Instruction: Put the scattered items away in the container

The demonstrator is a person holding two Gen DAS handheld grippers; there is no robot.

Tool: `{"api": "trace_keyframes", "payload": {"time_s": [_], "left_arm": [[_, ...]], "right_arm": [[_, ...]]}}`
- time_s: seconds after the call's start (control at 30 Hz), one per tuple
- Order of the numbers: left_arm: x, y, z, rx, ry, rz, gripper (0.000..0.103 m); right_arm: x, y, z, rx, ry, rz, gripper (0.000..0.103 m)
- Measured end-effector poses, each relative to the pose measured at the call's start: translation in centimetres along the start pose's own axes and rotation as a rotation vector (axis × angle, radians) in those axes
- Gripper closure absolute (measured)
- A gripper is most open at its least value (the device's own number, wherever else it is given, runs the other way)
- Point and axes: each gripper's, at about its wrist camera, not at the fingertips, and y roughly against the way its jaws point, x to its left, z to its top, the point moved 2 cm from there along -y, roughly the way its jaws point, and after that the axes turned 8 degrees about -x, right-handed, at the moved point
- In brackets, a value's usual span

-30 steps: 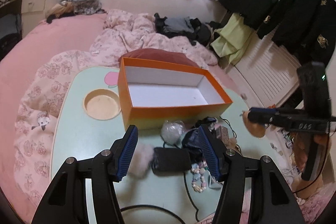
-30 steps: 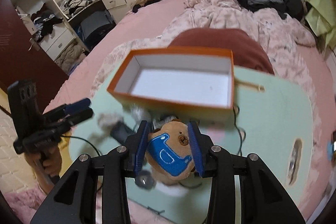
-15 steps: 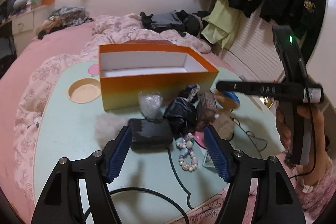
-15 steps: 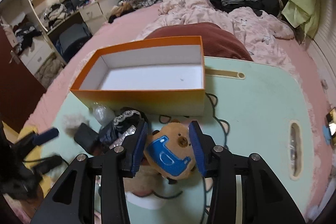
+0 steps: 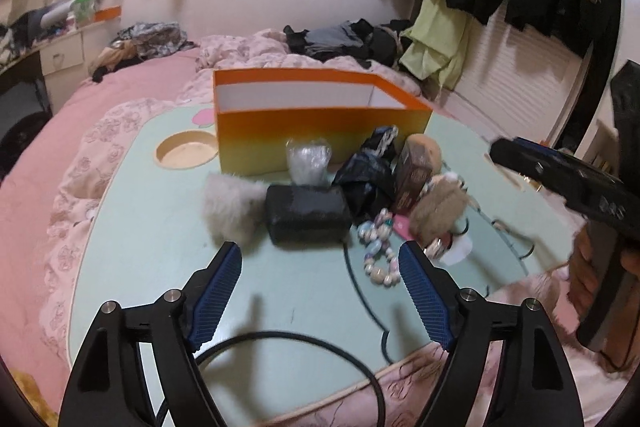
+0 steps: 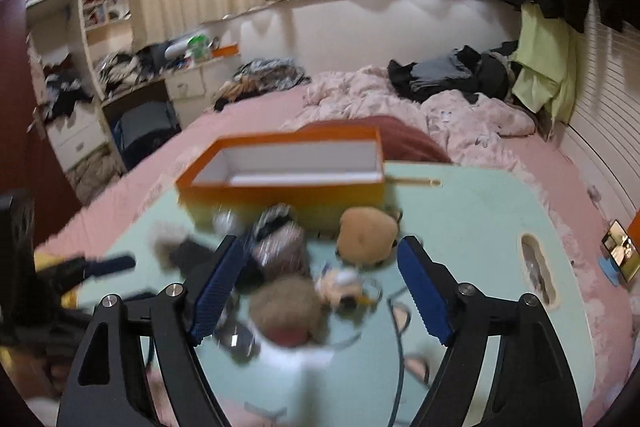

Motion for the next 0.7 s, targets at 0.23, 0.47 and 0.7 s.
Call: {"api": "trace_keyframes", "payload": {"time_s": [0.23, 0.47, 0.7], "left_arm": [[-0.2, -0.1, -0.9, 0.006, -0.015, 0.055, 0.016], [-0.5, -1.4, -1.9, 0.071, -0.037, 0.083, 0.016], [-0.6, -1.9, -2.1, 0.091, -0.044, 0.124, 0.014]], "right_arm": [[0.0, 1.3, -3.3, 0.013, -0.024, -0.062, 0.024], [-0.2, -0.1, -5.3, 0.108, -0.022, -0.101, 0.024], [-0.3, -1.7, -6.9, 0.211, -0.025, -0.118, 0.023]]}}
